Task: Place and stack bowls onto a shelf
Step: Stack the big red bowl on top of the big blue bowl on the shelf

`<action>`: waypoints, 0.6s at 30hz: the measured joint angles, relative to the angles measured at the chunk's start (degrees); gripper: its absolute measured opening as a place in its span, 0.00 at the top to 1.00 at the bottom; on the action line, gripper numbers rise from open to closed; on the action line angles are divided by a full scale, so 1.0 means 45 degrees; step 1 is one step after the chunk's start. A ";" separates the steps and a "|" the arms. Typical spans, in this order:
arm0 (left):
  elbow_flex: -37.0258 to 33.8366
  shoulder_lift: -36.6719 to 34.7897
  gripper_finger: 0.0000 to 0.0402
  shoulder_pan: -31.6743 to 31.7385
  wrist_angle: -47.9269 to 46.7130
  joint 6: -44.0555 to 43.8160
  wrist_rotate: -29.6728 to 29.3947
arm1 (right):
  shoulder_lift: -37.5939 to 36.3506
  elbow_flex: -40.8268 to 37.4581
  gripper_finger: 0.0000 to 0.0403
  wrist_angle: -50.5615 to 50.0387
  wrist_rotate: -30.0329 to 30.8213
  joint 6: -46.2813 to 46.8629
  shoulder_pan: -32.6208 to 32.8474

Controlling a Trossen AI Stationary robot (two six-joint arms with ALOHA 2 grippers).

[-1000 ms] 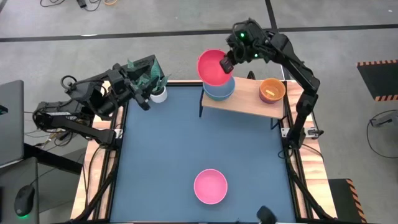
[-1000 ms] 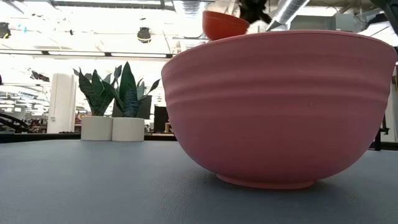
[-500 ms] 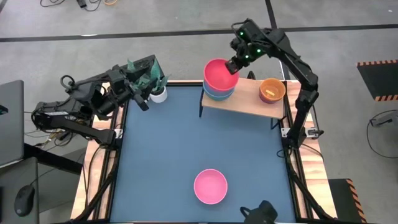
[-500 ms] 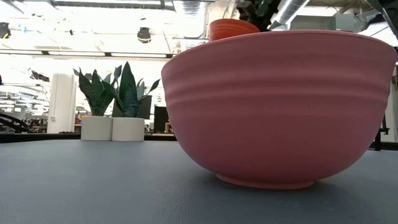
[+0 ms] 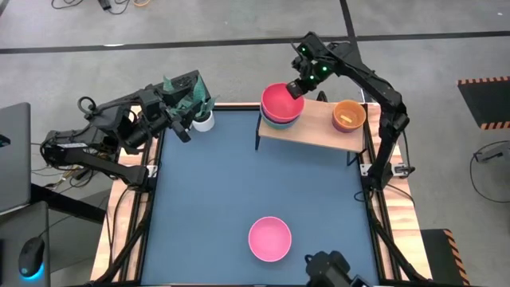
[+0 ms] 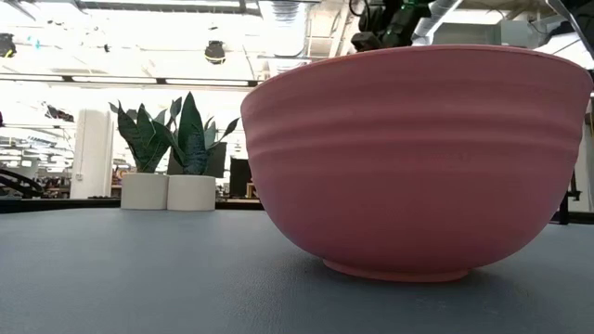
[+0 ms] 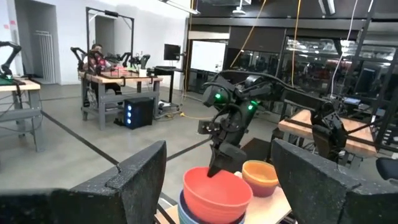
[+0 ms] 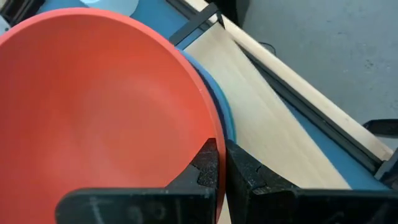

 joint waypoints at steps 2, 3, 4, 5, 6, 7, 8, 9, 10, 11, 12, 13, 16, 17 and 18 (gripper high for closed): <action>0.0000 0.0000 0.31 0.0000 0.0000 -0.0072 0.0000 | 0.0000 -0.0158 0.92 0.0120 -0.0178 -0.0002 -0.0099; 0.0000 0.0000 0.31 0.0000 -0.0004 -0.0082 0.0000 | 0.0000 -0.0205 0.92 0.0137 -0.0211 -0.0005 -0.0150; 0.0000 0.0000 0.31 0.0000 -0.0003 -0.0082 0.0000 | -0.0001 -0.0302 0.92 0.0214 -0.0231 -0.0012 -0.0168; 0.0000 0.0000 0.31 0.0000 0.0000 -0.0087 0.0000 | -0.0010 -0.0395 0.92 0.0294 -0.0270 -0.0005 -0.0177; 0.0000 0.0000 0.31 0.0000 -0.0002 -0.0087 0.0000 | -0.0010 -0.0467 0.92 0.0357 -0.0270 -0.0005 -0.0182; 0.0000 0.0000 0.31 0.0000 -0.0001 -0.0087 0.0000 | -0.0010 -0.0517 0.92 0.0403 -0.0265 -0.0005 -0.0195; 0.0000 0.0000 0.31 0.0000 -0.0005 -0.0087 0.0000 | 0.0000 -0.0532 0.92 0.0405 -0.0257 -0.0005 -0.0226; 0.0000 0.0000 0.31 0.0000 -0.0005 -0.0087 0.0000 | 0.0000 -0.0534 0.91 0.0418 -0.0243 -0.0005 -0.0238; 0.0000 0.0000 0.31 0.0000 -0.0005 -0.0087 0.0000 | -0.0002 -0.0532 0.88 0.0474 -0.0236 -0.0003 -0.0240; 0.0000 0.0000 0.31 0.0000 -0.0005 -0.0087 0.0000 | -0.0010 -0.0524 0.85 0.0529 -0.0240 0.0000 -0.0240; 0.0000 0.0000 0.31 0.0000 -0.0005 -0.0087 0.0000 | -0.0010 -0.0524 0.81 0.0565 -0.0241 0.0000 -0.0240; 0.0000 0.0000 0.31 0.0000 -0.0014 -0.0087 0.0000 | -0.0010 -0.0524 0.78 0.0610 -0.0241 0.0000 -0.0240; 0.0000 0.0000 0.31 0.0000 -0.0155 -0.0193 0.0000 | -0.0010 -0.0524 0.72 0.0628 -0.0241 0.0005 -0.0237; 0.0000 0.0000 0.31 0.0000 -0.0229 -0.0264 0.0000 | -0.0010 -0.0524 0.70 0.0630 -0.0244 0.0005 -0.0235; 0.0000 0.0000 0.31 0.0000 -0.0290 -0.0308 0.0000 | -0.0010 -0.0524 0.68 0.0630 -0.0246 0.0005 -0.0235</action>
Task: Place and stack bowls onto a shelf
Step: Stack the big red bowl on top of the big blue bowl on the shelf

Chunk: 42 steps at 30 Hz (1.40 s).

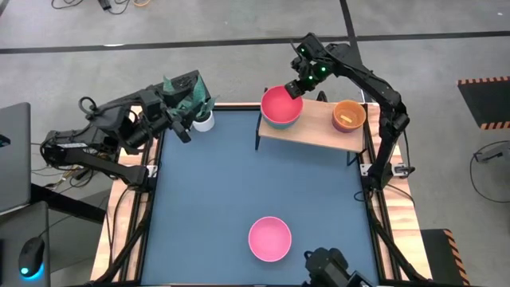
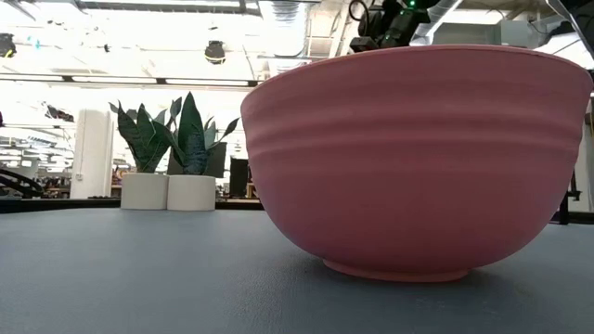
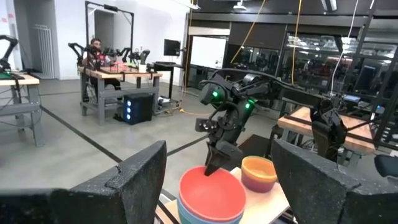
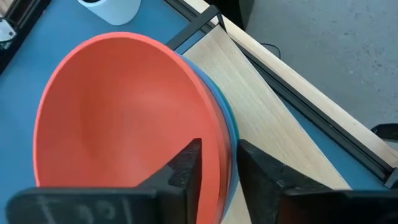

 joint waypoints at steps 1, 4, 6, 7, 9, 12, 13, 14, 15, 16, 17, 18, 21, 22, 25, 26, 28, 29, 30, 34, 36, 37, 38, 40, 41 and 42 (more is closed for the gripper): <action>0.0000 0.0000 0.31 0.0000 -0.0061 -0.0076 0.0008 | 0.0000 0.0000 0.67 0.0003 0.0000 -0.0005 0.0000; 0.0000 0.0000 0.31 0.0000 -0.0459 -0.0352 0.0074 | 0.0000 0.0000 0.64 0.0103 0.0000 -0.0009 0.0000; 0.0000 0.0000 0.31 0.0000 -0.0875 -0.0615 0.0087 | -0.0007 0.0008 0.63 0.0251 0.0000 -0.0023 0.0000; 0.0000 0.0000 0.31 0.0000 -0.1101 -0.0755 0.0151 | -0.0029 0.0050 0.63 0.0216 0.0003 -0.0081 -0.0031; 0.0000 0.0000 0.31 0.0000 -0.1434 -0.1139 0.0516 | -0.0167 0.0272 0.63 0.0228 0.0005 -0.0267 -0.0155; 0.0000 0.0000 0.31 0.0000 -0.1951 -0.1667 0.1267 | -0.0468 0.0752 0.63 0.0337 -0.0027 -0.0306 -0.0265; 0.0000 0.0000 0.31 0.0000 -0.2161 -0.1840 0.1607 | -0.0570 0.0848 0.63 0.0339 -0.0061 -0.0324 -0.0325; 0.0000 0.0000 0.31 0.0000 -0.2405 -0.2044 0.1978 | -0.0683 0.0869 0.64 0.0365 -0.0161 -0.0337 -0.0350; 0.0000 0.0000 0.31 0.0000 -0.2678 -0.2269 0.2317 | -0.0781 0.0869 0.65 0.0428 -0.0339 -0.0338 -0.0347; 0.0000 0.0001 0.31 0.0000 -0.2920 -0.2487 0.2613 | -0.0892 0.0869 0.65 0.0503 -0.0551 -0.0345 -0.0336; 0.0000 0.0005 0.31 -0.0005 -0.3134 -0.2724 0.2854 | -0.0993 0.0876 0.66 0.0511 -0.0674 -0.0343 -0.0318; 0.0000 0.0005 0.31 -0.0005 -0.3364 -0.2931 0.3042 | -0.1079 0.0886 0.68 0.0435 -0.0717 -0.0353 -0.0303; 0.0000 0.0016 0.31 -0.0005 -0.3848 -0.3569 0.3373 | -0.1049 0.0908 0.71 0.0133 -0.0849 -0.0532 -0.0291; 0.0000 0.0098 0.31 -0.0005 -0.3965 -0.3734 0.3446 | -0.0951 0.0908 0.71 0.0004 -0.0917 -0.0592 -0.0275; 0.0005 0.0291 0.31 0.0000 -0.4196 -0.4066 0.3832 | -0.0624 0.0886 0.73 -0.0380 -0.1112 -0.0726 -0.0176; 0.0005 0.0452 0.31 0.0000 -0.4234 -0.4184 0.4030 | -0.0548 0.0856 0.73 -0.0484 -0.1175 -0.0858 -0.0153; 0.0019 0.0663 0.31 0.0000 -0.4219 -0.4314 0.4285 | -0.0420 0.0689 0.73 -0.0698 -0.1233 -0.1021 -0.0101; 0.0015 0.0818 0.31 -0.0003 -0.4337 -0.4323 0.4370 | -0.0361 0.0543 0.73 -0.0698 -0.1238 -0.1031 -0.0087; 0.0010 0.1012 0.31 -0.0005 -0.4286 -0.4334 0.4475 | -0.0289 0.0381 0.73 -0.0656 -0.1229 -0.1038 -0.0029; 0.0005 0.1558 0.31 -0.0005 -0.4182 -0.4417 0.4694 | -0.0224 0.0068 0.73 -0.0696 -0.1173 -0.1168 -0.0169; 0.0005 0.1793 0.31 -0.0005 -0.4185 -0.4427 0.4752 | -0.0272 0.0068 0.73 -0.0623 -0.1170 -0.1231 -0.0162; 0.0005 0.1948 0.31 -0.0005 -0.4216 -0.4440 0.4755 | -0.0272 0.0068 0.73 -0.0578 -0.1167 -0.1243 -0.0165; 0.0005 0.2088 0.31 -0.0005 -0.4131 -0.4445 0.4760 | -0.0272 0.0068 0.73 -0.0571 -0.1176 -0.1248 -0.0165; 0.0005 0.2356 0.31 -0.0005 -0.4166 -0.4449 0.4775 | -0.0317 0.0068 0.73 -0.0580 -0.1258 -0.1244 -0.0165; 0.0005 0.2503 0.31 -0.0005 -0.4133 -0.4493 0.4771 | -0.0334 0.0174 0.73 -0.0704 -0.1328 -0.1243 -0.0165; 0.0005 0.2657 0.31 -0.0005 -0.4080 -0.4569 0.4764 | -0.0382 0.0333 0.73 -0.0857 -0.1486 -0.1243 -0.0165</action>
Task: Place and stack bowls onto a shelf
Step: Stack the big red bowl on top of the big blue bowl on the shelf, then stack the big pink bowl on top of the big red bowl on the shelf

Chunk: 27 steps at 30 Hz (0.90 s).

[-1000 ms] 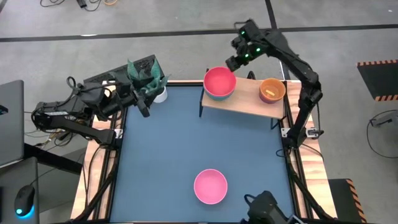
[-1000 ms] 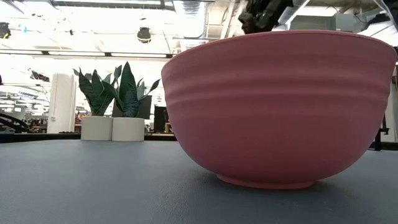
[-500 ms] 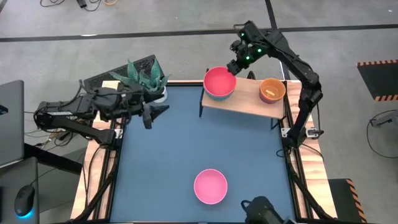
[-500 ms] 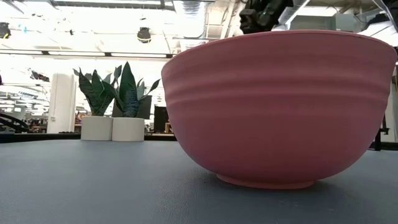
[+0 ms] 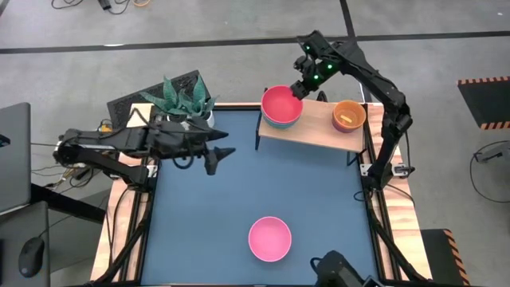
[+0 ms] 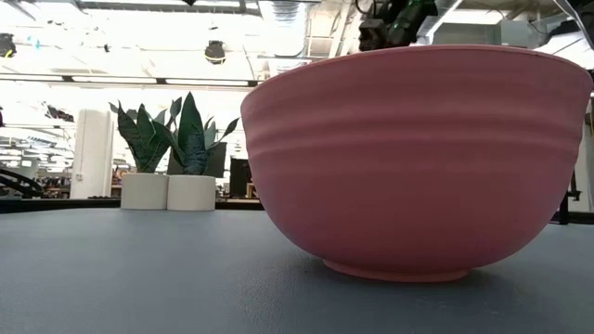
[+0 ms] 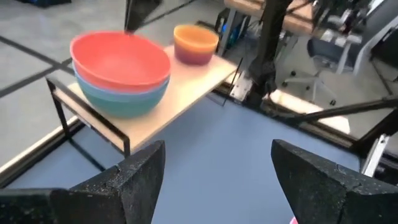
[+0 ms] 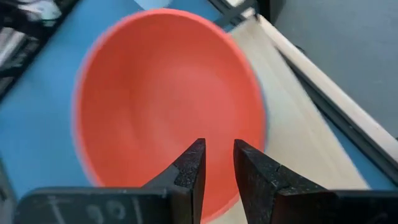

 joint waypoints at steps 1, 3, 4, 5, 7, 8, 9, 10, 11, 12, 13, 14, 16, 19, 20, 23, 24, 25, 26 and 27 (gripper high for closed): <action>0.0000 0.0175 0.31 0.0000 -0.0080 -0.0055 -0.0004 | -0.0059 0.0172 0.73 -0.0167 -0.0167 -0.0003 0.0000; 0.0000 0.0696 0.31 0.0000 -0.0330 -0.0048 0.0005 | -0.0216 0.0528 0.73 -0.0366 -0.0234 0.0000 0.0074; 0.0004 0.1024 0.31 0.0000 -0.0412 -0.0048 0.0041 | -0.0312 0.0684 0.73 -0.0397 -0.0246 -0.0002 0.0115; 0.0002 0.1368 0.31 0.0005 -0.0563 -0.0063 0.0153 | -0.0393 0.0845 0.73 -0.0444 -0.0283 -0.0002 0.0165; -0.0005 0.2178 0.31 0.0005 -0.0543 -0.0110 0.0573 | -0.0556 0.1119 0.73 -0.0440 -0.0322 -0.0005 0.0253; -0.0005 0.2576 0.31 0.0005 -0.0459 -0.0133 0.0769 | -0.0648 0.1240 0.73 -0.0434 -0.0321 -0.0005 0.0291; -0.0005 0.3001 0.31 0.0005 -0.0425 -0.0145 0.0928 | -0.0755 0.1336 0.73 -0.0434 -0.0328 -0.0010 0.0299; -0.0005 0.3401 0.31 0.0005 -0.0349 -0.0173 0.1161 | -0.0867 0.1413 0.73 -0.0396 -0.0328 -0.0010 0.0301; -0.0005 0.3843 0.31 0.0005 -0.0288 -0.0240 0.1434 | -0.0987 0.1462 0.73 -0.0358 -0.0318 -0.0015 0.0301; -0.0005 0.4282 0.31 0.0005 -0.0306 -0.0359 0.1727 | -0.1098 0.1469 0.73 -0.0345 -0.0285 -0.0015 0.0296; -0.0005 0.4727 0.31 0.0005 -0.0304 -0.0458 0.2107 | -0.1192 0.1469 0.73 -0.0349 -0.0214 -0.0054 0.0291; -0.0005 0.5169 0.31 0.0002 -0.0204 -0.0547 0.2575 | -0.1256 0.1469 0.73 -0.0345 -0.0204 -0.0109 0.0250; -0.0005 0.5967 0.31 -0.0084 0.0040 -0.0749 0.3577 | -0.1356 0.1469 0.73 -0.0354 -0.0184 -0.0220 0.0184; -0.0005 0.7122 0.31 -0.0411 0.0858 -0.1036 0.5236 | -0.1487 0.1469 0.73 -0.0358 -0.0175 -0.0379 0.0155; -0.0006 0.7473 0.31 -0.0584 0.0998 -0.1113 0.5702 | -0.1512 0.1469 0.73 -0.0355 -0.0175 -0.0419 0.0155; -0.0010 0.8297 0.31 -0.1171 0.1952 -0.1627 0.6403 | -0.1503 0.1469 0.73 -0.0410 -0.0170 -0.0655 0.0155; -0.0010 0.8473 0.31 -0.1380 0.2203 -0.1846 0.6395 | -0.1495 0.1469 0.73 -0.0433 -0.0170 -0.0759 0.0155; -0.0010 0.8626 0.31 -0.1584 0.2455 -0.2093 0.6284 | -0.1492 0.1469 0.73 -0.0447 -0.0170 -0.0850 0.0155; -0.0010 0.8765 0.31 -0.1786 0.2633 -0.2339 0.6101 | -0.1492 0.1469 0.73 -0.0447 -0.0170 -0.0957 0.0155; -0.0010 0.8855 0.31 -0.1969 0.2674 -0.2563 0.5849 | -0.1492 0.1469 0.73 -0.0447 -0.0170 -0.1042 0.0157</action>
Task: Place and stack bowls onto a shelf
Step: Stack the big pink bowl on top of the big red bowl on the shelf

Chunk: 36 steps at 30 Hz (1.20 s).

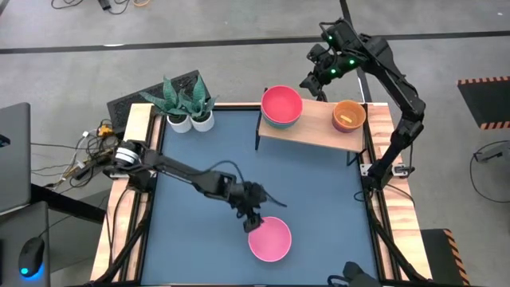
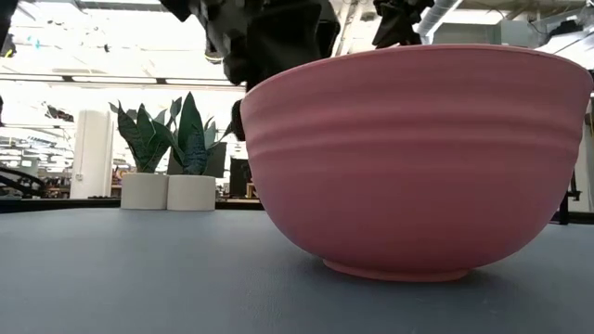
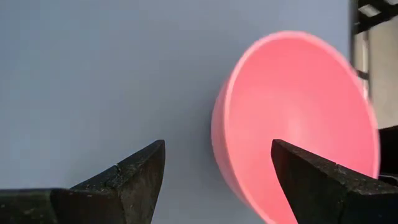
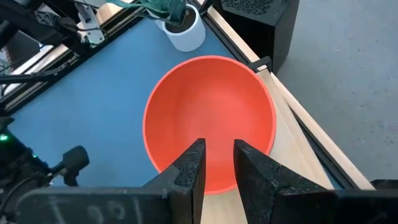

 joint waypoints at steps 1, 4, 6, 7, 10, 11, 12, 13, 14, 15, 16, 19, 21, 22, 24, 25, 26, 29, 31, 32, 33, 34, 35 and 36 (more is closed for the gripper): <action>0.0000 0.0099 0.31 -0.0176 -0.0044 -0.0206 -0.0278 | 0.0000 0.0000 0.73 0.0000 0.0000 -0.0051 0.0008; 0.0000 0.0307 0.31 -0.0622 -0.0257 -0.0587 -0.1032 | 0.0005 0.0000 0.73 0.0001 0.0001 -0.0110 0.0013; 0.0000 0.0387 0.31 -0.0862 -0.0392 -0.0732 -0.1366 | 0.0005 0.0000 0.73 0.0000 0.0005 -0.0109 0.0013; 0.0000 0.0472 0.31 -0.0973 -0.0585 -0.0810 -0.1580 | 0.0005 0.0000 0.73 0.0005 0.0005 -0.0114 0.0013; 0.0015 0.0643 0.33 -0.1116 -0.1282 -0.1348 -0.1929 | 0.0005 0.0000 0.73 0.0000 0.0009 -0.0223 0.0013; 0.0015 0.0729 0.35 -0.1130 -0.1600 -0.1556 -0.1943 | 0.0005 0.0000 0.73 -0.0003 0.0005 -0.0292 0.0013; 0.0010 0.0774 0.38 -0.1127 -0.1668 -0.1740 -0.1924 | 0.0005 0.0000 0.73 -0.0014 0.0005 -0.0346 0.0013; 0.0015 0.0796 0.42 -0.1112 -0.1844 -0.1869 -0.1941 | 0.0005 0.0000 0.73 -0.0024 0.0009 -0.0364 0.0013; 0.0015 0.0796 0.45 -0.1105 -0.2173 -0.1968 -0.1990 | 0.0005 0.0000 0.73 -0.0024 0.0006 -0.0382 0.0029; 0.0005 0.0796 0.50 -0.1076 -0.2252 -0.1984 -0.1978 | 0.0005 0.0000 0.73 -0.0027 0.0008 -0.0395 0.0042; 0.0008 0.0796 0.55 -0.1016 -0.2212 -0.2008 -0.1970 | 0.0005 0.0000 0.73 -0.0034 0.0005 -0.0395 0.0042; 0.0005 0.0724 0.73 -0.0912 -0.2545 -0.2254 -0.1924 | 0.0010 -0.0002 0.73 -0.0024 0.0005 -0.0398 0.0054; 0.0015 0.0680 0.87 -0.0872 -0.2412 -0.2425 -0.1904 | 0.0010 -0.0005 0.73 -0.0019 0.0005 -0.0400 0.0042; 0.0015 0.0636 0.93 -0.0853 -0.2413 -0.2471 -0.1909 | 0.0010 -0.0005 0.73 -0.0019 0.0005 -0.0400 0.0042; 0.0015 0.0608 0.97 -0.0806 -0.2275 -0.2524 -0.1983 | 0.0010 -0.0005 0.73 -0.0019 0.0005 -0.0412 0.0042; 0.0015 0.0602 0.97 -0.0782 -0.2202 -0.2499 -0.1964 | 0.0010 -0.0005 0.73 -0.0019 0.0005 -0.0419 0.0042; 0.0015 0.0597 0.98 -0.0735 -0.2200 -0.2456 -0.1929 | 0.0010 -0.0005 0.73 -0.0019 0.0005 -0.0415 0.0042; 0.0015 0.0574 0.99 -0.0617 -0.2154 -0.2413 -0.1853 | 0.0010 -0.0005 0.73 -0.0027 0.0000 -0.0412 0.0042; 0.0015 0.0475 1.00 -0.0529 -0.2194 -0.2294 -0.1928 | 0.0010 -0.0005 0.73 -0.0050 0.0000 -0.0410 0.0042; 0.0015 0.0420 1.00 -0.0473 -0.2146 -0.2179 -0.1951 | 0.0010 -0.0005 0.73 -0.0074 0.0000 -0.0405 0.0042; 0.0015 0.0332 1.00 -0.0409 -0.2223 -0.2080 -0.1973 | 0.0010 -0.0005 0.73 -0.0121 0.0000 -0.0405 0.0042; 0.0015 0.0291 0.99 -0.0351 -0.2286 -0.1965 -0.2020 | 0.0010 -0.0005 0.73 -0.0165 0.0000 -0.0405 0.0042; 0.0015 0.0271 0.99 -0.0307 -0.2204 -0.1858 -0.2020 | 0.0010 -0.0005 0.73 -0.0210 0.0000 -0.0405 0.0042; 0.0015 0.0268 0.98 -0.0257 -0.2118 -0.1671 -0.1976 | 0.0010 -0.0005 0.73 -0.0287 0.0000 -0.0405 0.0042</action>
